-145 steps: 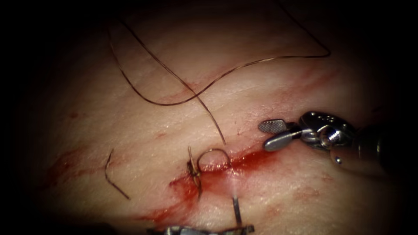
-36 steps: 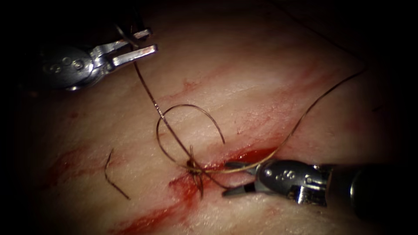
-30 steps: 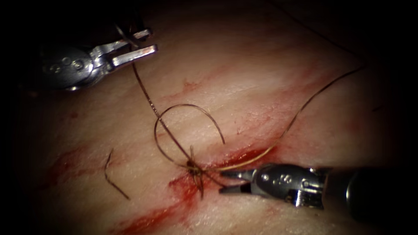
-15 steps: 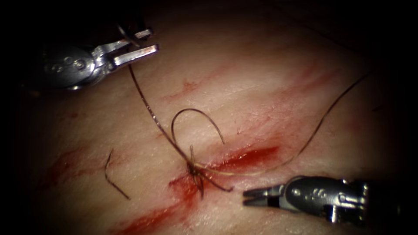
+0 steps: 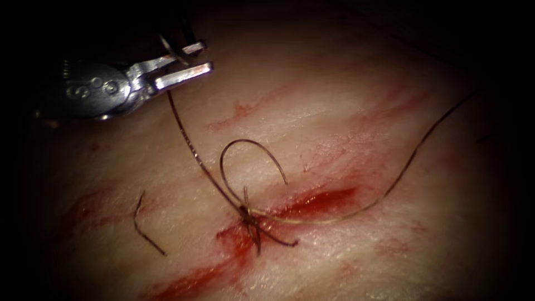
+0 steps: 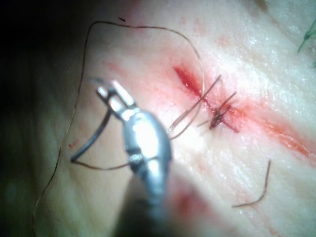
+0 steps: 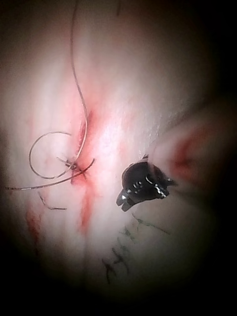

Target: Wound Closure

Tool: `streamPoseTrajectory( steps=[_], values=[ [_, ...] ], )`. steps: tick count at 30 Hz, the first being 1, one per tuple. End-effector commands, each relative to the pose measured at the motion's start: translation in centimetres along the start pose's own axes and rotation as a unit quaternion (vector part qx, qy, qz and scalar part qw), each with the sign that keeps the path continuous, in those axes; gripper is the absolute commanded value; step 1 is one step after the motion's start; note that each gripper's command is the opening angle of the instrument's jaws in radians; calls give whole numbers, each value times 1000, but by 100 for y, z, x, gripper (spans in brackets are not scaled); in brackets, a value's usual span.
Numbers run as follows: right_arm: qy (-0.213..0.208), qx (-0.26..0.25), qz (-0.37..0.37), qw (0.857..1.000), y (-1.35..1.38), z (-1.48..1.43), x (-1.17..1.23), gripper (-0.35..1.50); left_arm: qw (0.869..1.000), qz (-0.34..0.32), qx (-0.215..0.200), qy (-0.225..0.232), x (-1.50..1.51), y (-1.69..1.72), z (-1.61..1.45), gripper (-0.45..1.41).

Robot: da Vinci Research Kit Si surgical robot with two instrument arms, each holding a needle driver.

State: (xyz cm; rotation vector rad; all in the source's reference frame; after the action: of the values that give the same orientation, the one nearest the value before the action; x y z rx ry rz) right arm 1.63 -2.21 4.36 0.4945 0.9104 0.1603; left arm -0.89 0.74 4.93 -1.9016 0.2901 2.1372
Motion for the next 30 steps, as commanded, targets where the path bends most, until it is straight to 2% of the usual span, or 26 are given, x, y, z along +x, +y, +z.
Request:
streamPoseTrajectory(
  steps=[1,3,4,5,10,18,24,30],
  values=[
    [3,-2,-2,1000,3,30,-1,32,1000,0,-1,1,-6,2,5,-45],
    [-3,-18,-3,1000,16,50,-10,74,1000,0,-1,1,-6,2,4,-45],
    [-10,-28,-3,1000,28,63,-20,84,1000,0,-1,1,-5,2,3,-45],
    [-10,-28,-3,1000,28,63,-20,84,1000,0,-1,1,-5,2,3,-45],
    [-20,-54,0,998,65,81,-45,101,1000,-1,-4,2,-6,1,-2,-45],
    [-23,-80,0,997,102,87,-62,101,1000,0,-4,2,-6,2,-2,-45],
    [-24,-84,-1,996,124,121,-79,99,1000,0,-4,2,-6,2,-3,-45],
    [-19,-89,-1,996,138,134,-85,91,1000,0,-5,3,-6,2,-6,-45]
  ],
)
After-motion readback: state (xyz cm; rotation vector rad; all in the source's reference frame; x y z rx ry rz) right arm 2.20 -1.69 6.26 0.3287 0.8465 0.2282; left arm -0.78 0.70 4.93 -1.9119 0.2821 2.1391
